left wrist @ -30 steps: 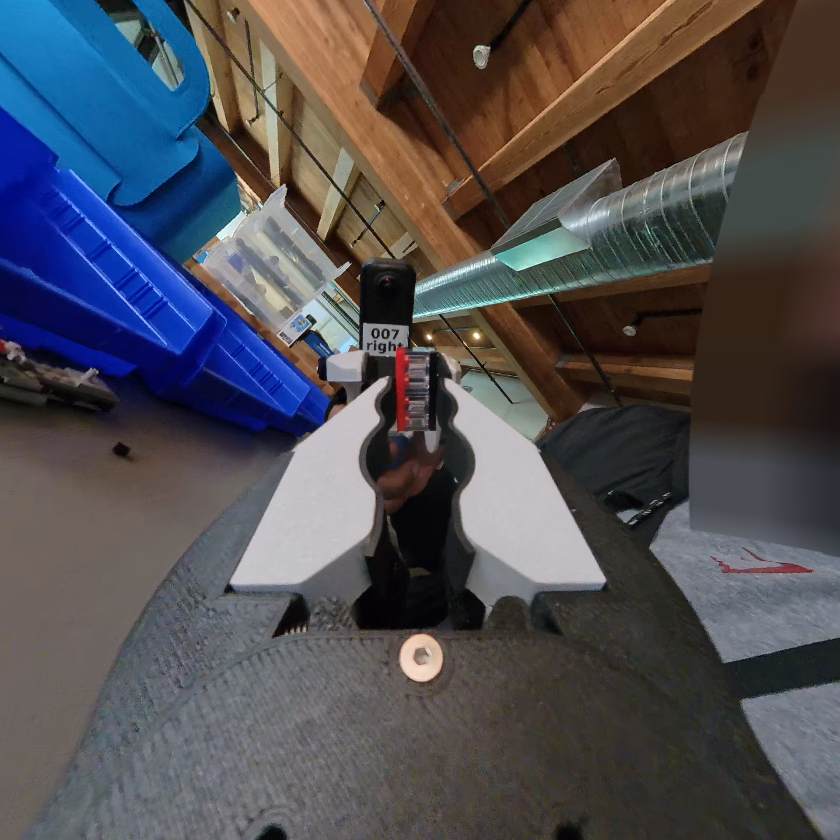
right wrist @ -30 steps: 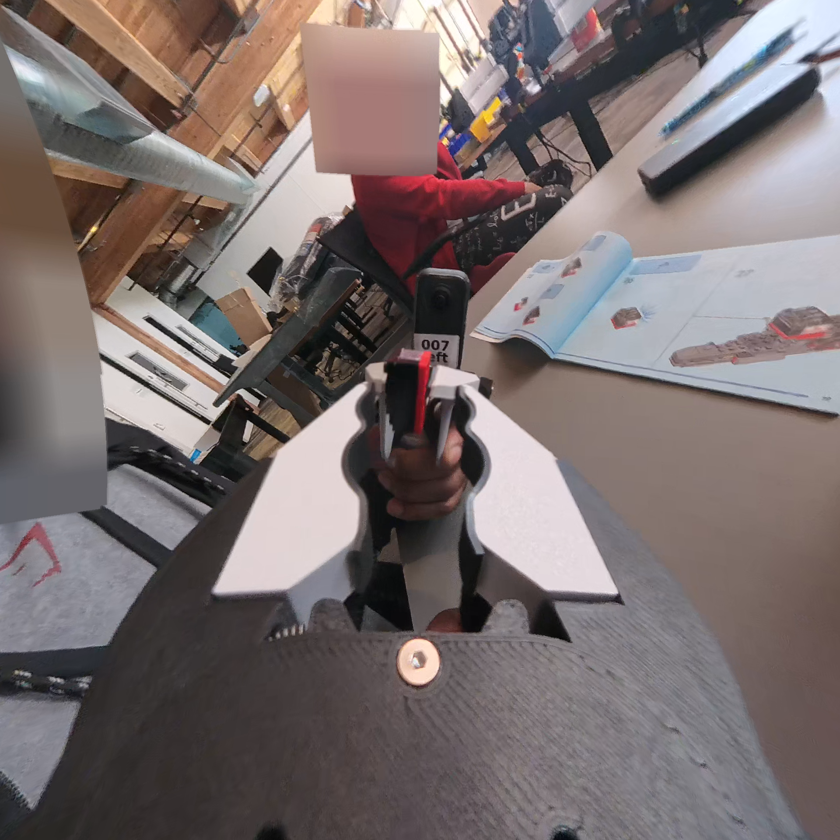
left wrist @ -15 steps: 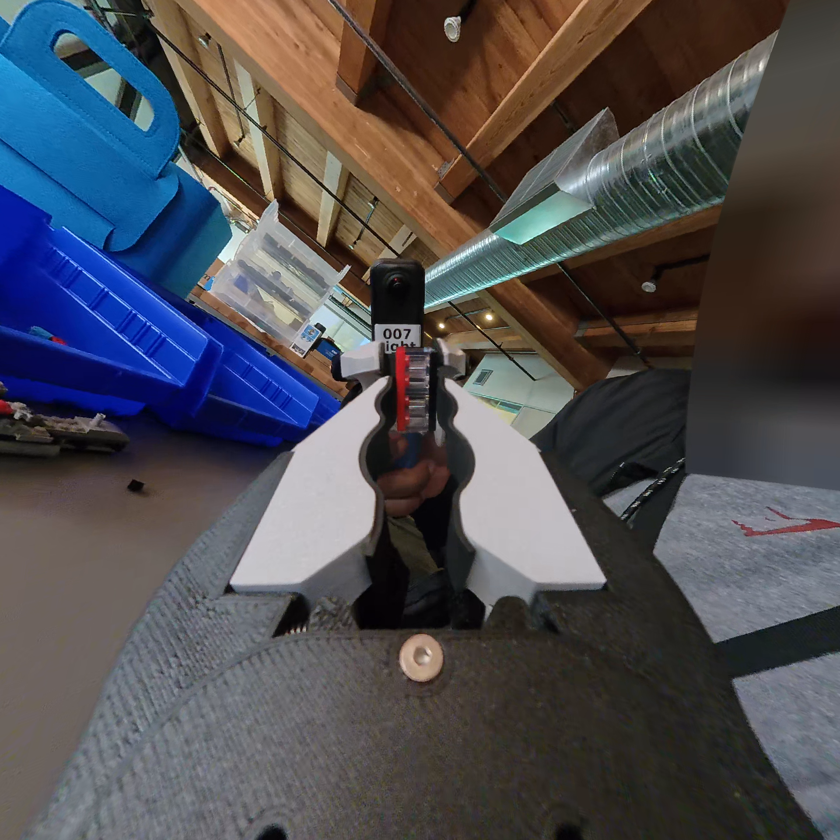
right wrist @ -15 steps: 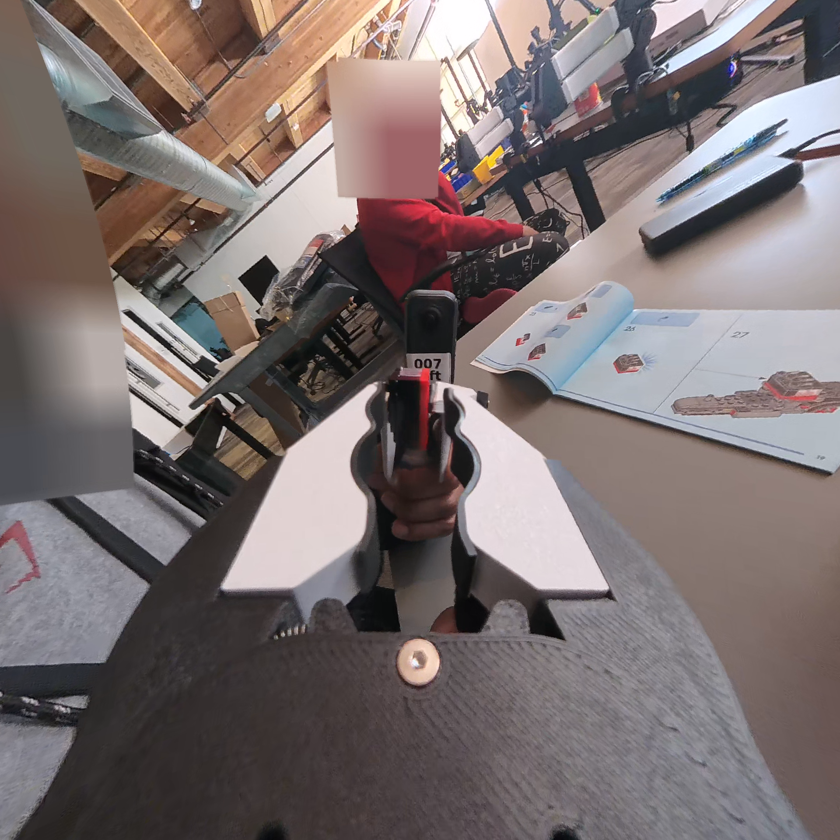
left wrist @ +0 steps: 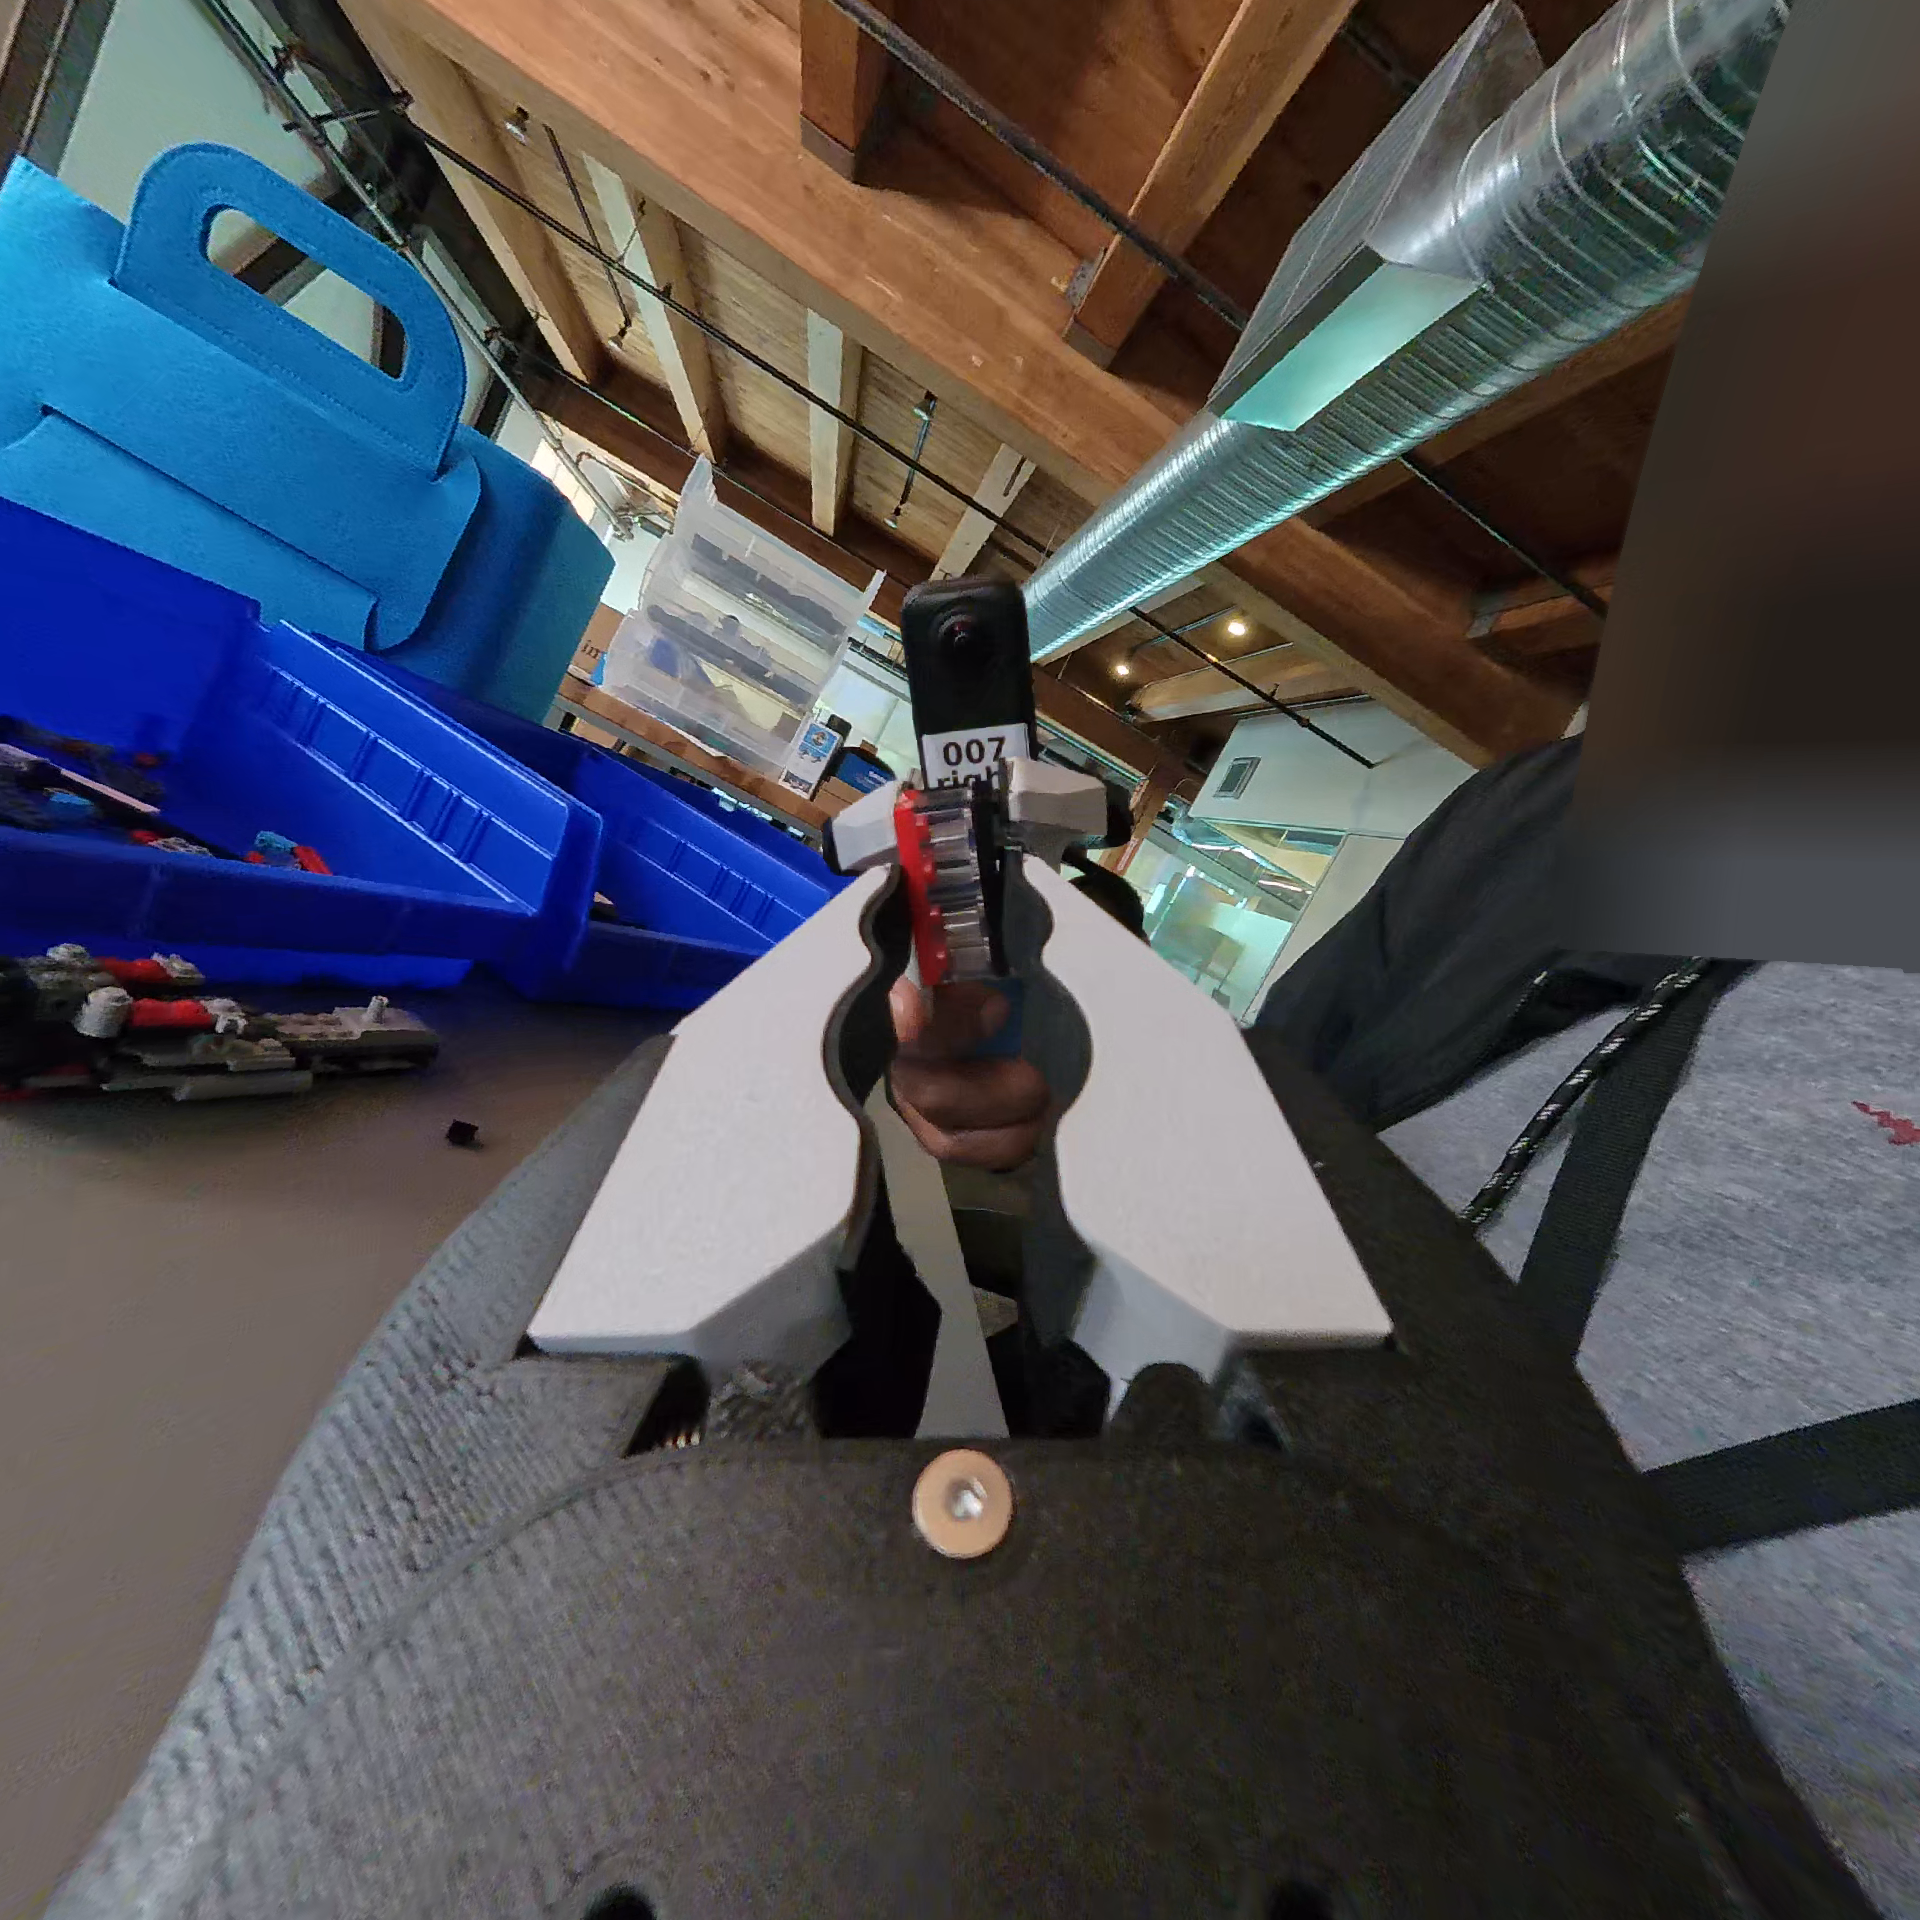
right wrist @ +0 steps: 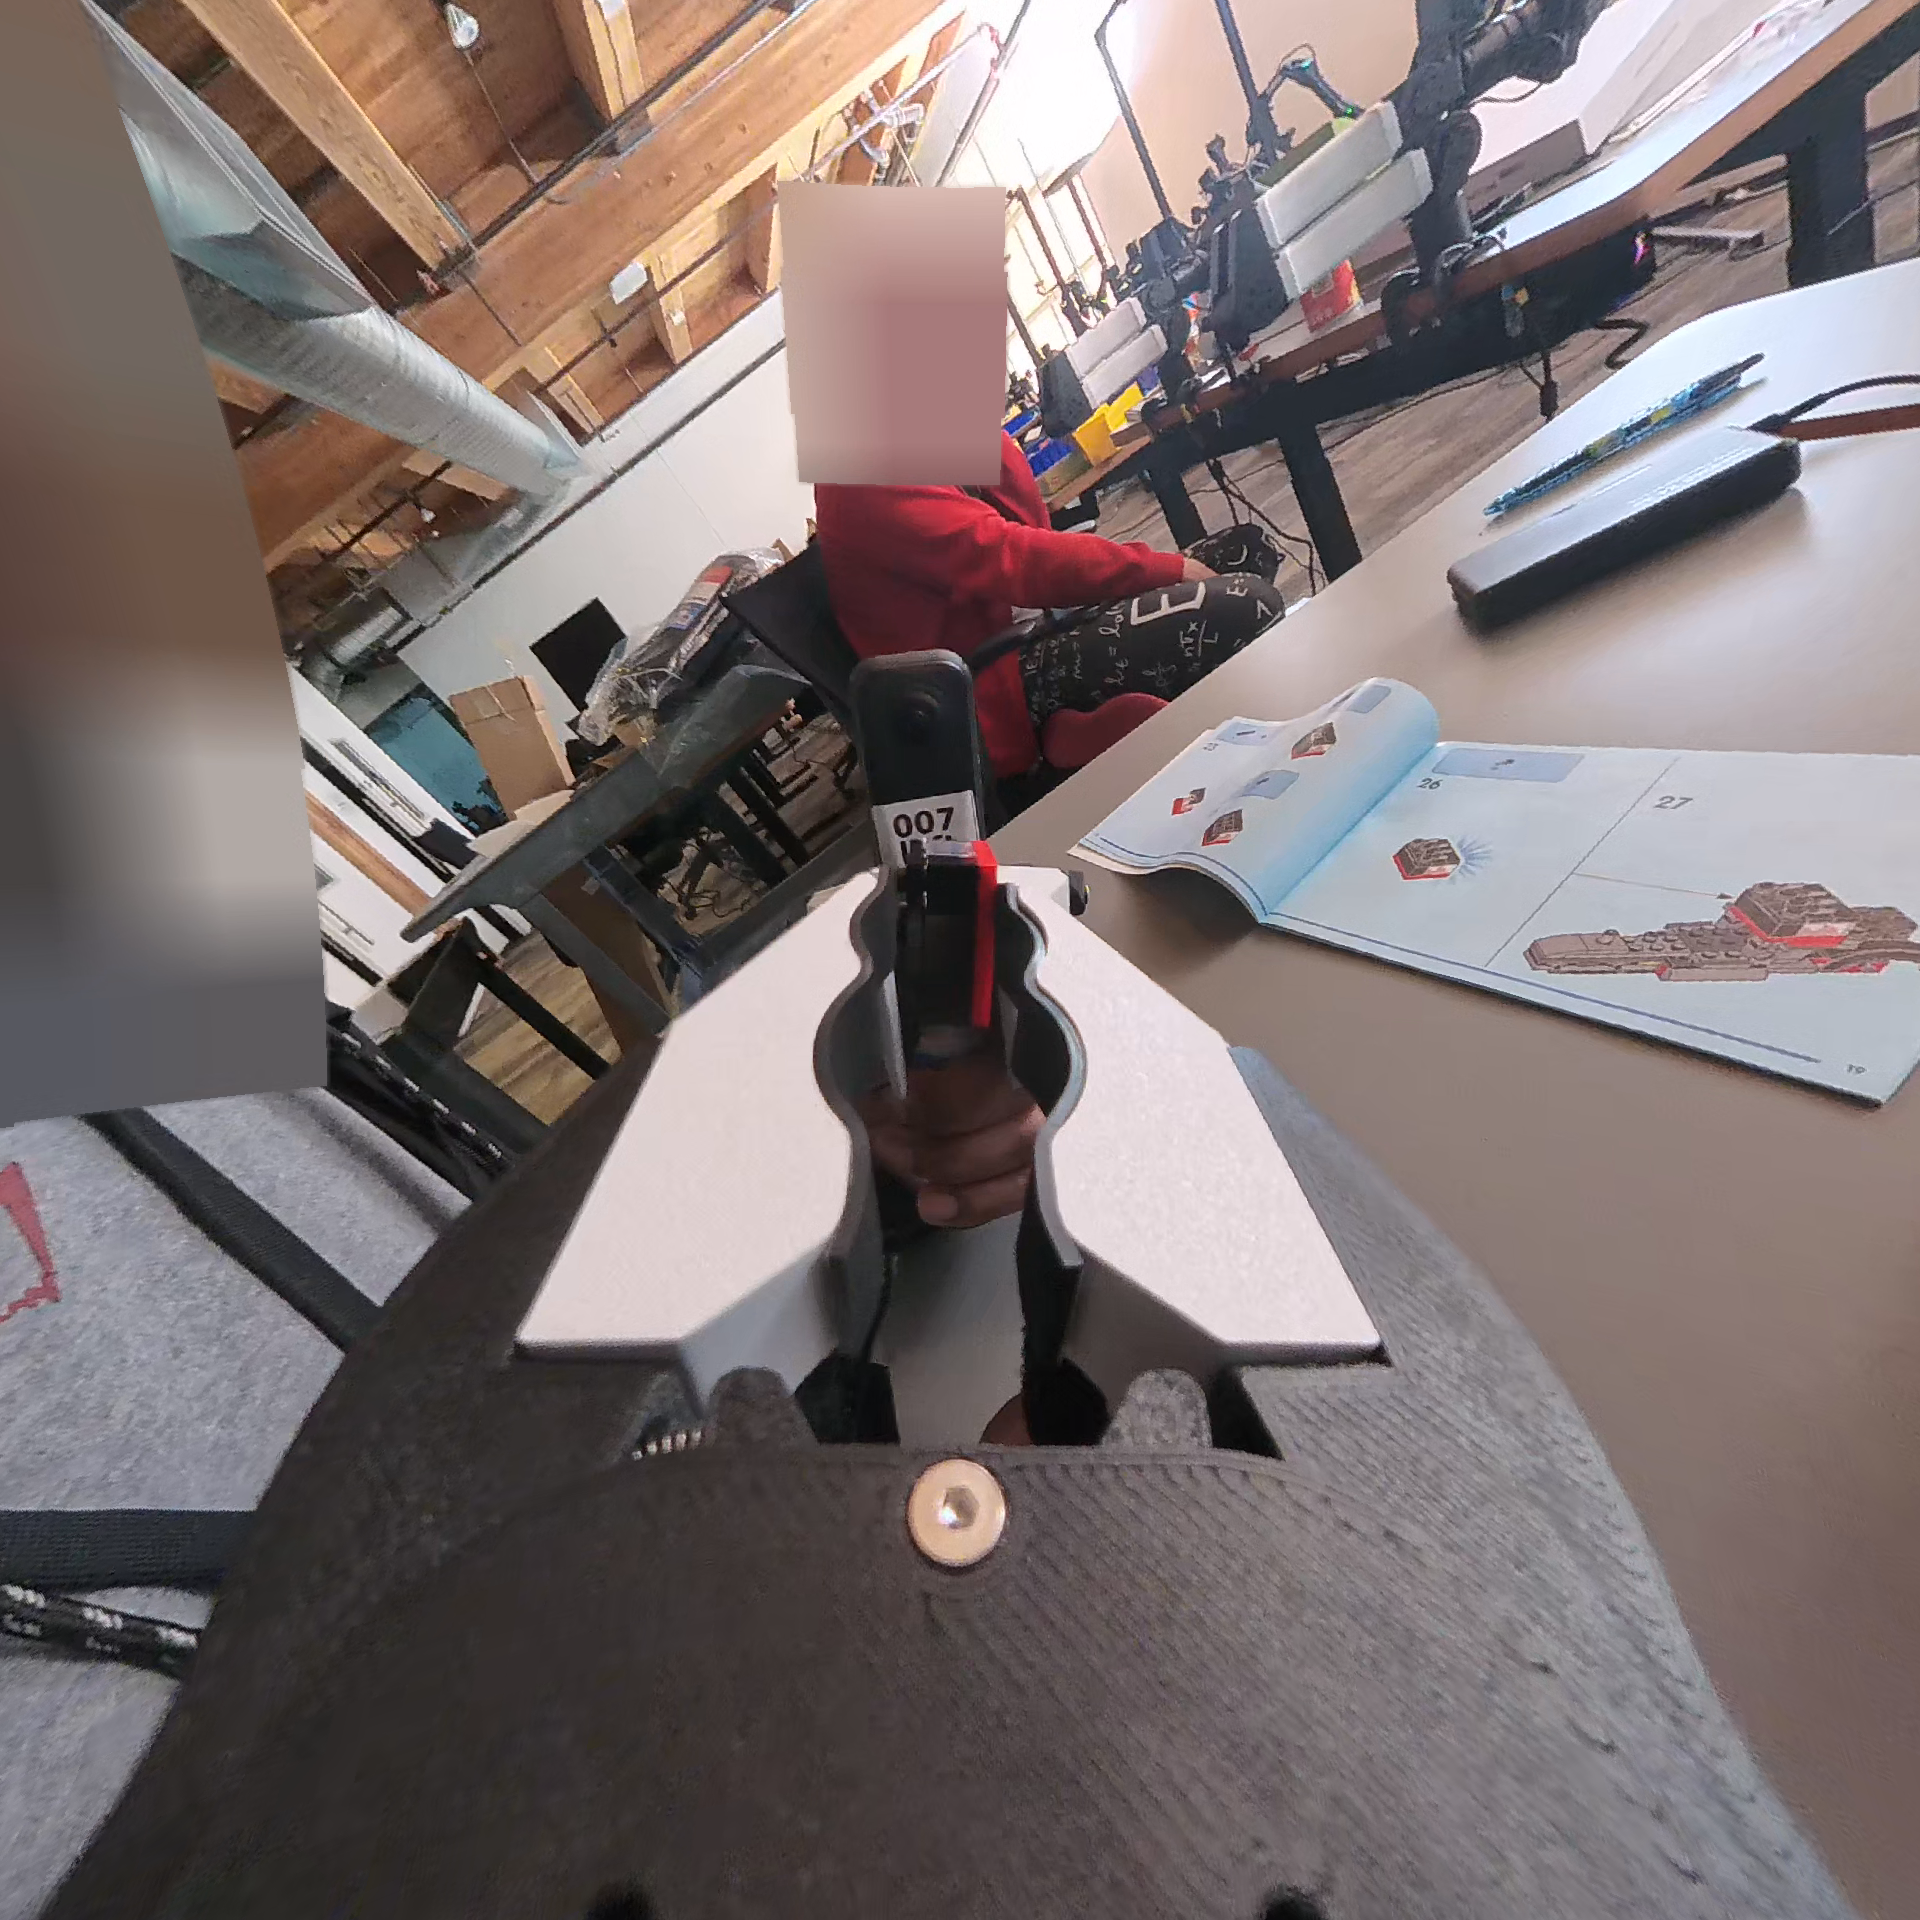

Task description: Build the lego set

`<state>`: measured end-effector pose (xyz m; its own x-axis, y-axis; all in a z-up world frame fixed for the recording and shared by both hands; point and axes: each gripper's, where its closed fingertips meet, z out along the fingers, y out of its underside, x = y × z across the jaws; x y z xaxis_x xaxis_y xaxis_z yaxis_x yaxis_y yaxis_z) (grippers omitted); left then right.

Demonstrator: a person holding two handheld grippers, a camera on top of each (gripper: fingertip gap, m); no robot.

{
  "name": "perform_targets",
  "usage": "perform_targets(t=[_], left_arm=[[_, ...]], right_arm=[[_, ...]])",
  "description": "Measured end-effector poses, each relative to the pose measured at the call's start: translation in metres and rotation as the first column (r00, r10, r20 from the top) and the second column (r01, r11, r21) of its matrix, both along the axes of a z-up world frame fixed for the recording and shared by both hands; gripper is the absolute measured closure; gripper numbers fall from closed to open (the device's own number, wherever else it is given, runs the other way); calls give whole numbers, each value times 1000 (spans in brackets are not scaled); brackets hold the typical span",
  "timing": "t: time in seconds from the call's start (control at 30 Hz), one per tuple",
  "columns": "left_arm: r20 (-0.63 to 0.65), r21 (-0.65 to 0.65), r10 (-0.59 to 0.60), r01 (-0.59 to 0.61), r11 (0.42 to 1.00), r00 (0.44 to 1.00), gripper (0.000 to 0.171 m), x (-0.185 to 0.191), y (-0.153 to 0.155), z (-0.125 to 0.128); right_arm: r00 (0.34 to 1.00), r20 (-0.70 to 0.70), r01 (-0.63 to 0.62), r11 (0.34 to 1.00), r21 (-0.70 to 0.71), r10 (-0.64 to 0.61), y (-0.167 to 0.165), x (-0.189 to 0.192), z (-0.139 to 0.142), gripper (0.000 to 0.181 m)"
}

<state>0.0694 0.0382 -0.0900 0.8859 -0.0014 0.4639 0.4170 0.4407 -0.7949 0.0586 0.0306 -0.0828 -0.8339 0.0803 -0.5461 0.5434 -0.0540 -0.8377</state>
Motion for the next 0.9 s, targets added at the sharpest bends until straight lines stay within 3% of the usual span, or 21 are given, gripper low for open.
perform_targets(t=[0.5, 0.9], left_arm=[[-9, -3, -12, 12, 1000, 1000, 153, 2, 0, -2], [57, 88, -85, 79, 993, 995, 144, 3, -8, 1]], right_arm=[[1000, 22, 5, 1000, -5, -4, 0, 2, -2, 161], [994, -98, -40, 997, 74, 47, -2, 10, -4, 161]])
